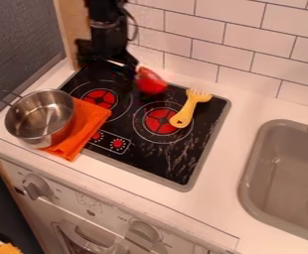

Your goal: Put the stainless pot in the pot on the right burner

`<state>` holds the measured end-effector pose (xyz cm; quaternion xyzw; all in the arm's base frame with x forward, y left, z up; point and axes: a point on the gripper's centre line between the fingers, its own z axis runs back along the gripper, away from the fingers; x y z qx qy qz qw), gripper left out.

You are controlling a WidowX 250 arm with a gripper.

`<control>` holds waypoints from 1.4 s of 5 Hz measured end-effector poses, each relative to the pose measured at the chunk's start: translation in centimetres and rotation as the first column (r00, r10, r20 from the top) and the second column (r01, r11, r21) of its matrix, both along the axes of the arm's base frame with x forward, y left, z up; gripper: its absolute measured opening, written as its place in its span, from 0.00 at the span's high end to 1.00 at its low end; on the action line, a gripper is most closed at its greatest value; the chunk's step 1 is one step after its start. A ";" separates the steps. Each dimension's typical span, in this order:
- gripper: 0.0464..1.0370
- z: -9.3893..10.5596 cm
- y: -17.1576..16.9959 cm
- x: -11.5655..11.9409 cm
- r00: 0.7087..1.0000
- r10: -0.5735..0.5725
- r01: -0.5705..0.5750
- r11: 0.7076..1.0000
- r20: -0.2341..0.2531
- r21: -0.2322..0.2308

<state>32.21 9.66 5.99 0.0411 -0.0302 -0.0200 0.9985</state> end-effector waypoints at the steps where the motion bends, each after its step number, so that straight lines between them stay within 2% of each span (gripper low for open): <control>1: 0.04 -0.3 1.4 -2.8 0.999 0.023 -0.022 0.998 -0.032 0.054; 2: 0.04 -2.0 3.0 -4.2 0.995 0.061 -0.056 0.996 -0.078 0.072; 3: 0.09 -3.9 3.5 -4.6 0.989 0.073 -0.062 0.994 -0.127 0.088; 5: 0.65 -4.6 3.2 -4.7 0.990 0.069 -0.064 0.997 -0.121 0.044; 6: 0.85 -4.2 3.1 -5.1 0.992 0.074 -0.073 0.997 -0.104 0.015; 7: 0.96 -2.7 2.2 -5.2 0.996 0.064 -0.065 0.998 -0.059 -0.023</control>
